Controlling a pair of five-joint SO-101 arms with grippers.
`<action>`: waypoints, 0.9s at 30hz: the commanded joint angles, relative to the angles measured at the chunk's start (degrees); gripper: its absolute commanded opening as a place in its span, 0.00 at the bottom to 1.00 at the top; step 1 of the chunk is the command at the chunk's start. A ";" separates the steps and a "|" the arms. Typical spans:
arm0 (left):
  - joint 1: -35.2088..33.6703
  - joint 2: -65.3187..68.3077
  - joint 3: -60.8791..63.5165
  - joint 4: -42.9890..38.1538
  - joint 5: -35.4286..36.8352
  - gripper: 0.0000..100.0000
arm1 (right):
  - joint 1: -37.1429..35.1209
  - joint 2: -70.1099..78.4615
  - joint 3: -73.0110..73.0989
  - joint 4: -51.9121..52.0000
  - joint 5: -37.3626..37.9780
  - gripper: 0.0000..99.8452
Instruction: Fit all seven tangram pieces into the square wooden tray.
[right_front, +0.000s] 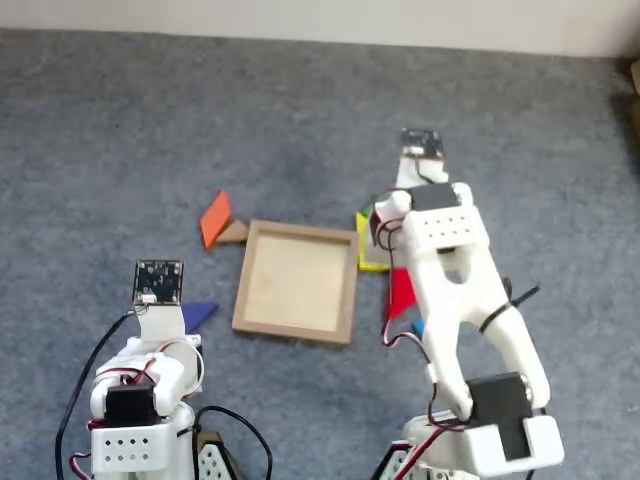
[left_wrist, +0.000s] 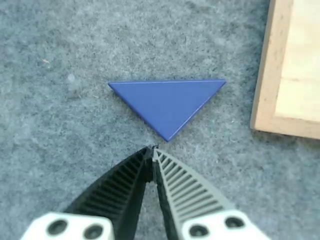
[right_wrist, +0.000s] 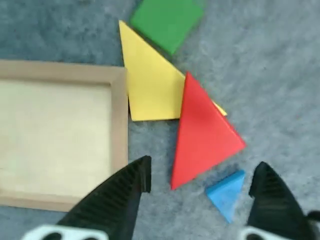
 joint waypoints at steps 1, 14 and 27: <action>-0.66 -1.98 1.19 0.26 -0.44 0.01 | 2.24 4.09 -0.66 0.22 1.23 0.32; -0.66 -1.98 1.19 0.26 -0.44 0.01 | 5.14 19.47 -7.69 -0.48 1.32 0.32; -0.66 -1.98 1.19 0.26 -0.44 0.01 | 5.05 24.48 -7.69 -0.13 1.41 0.22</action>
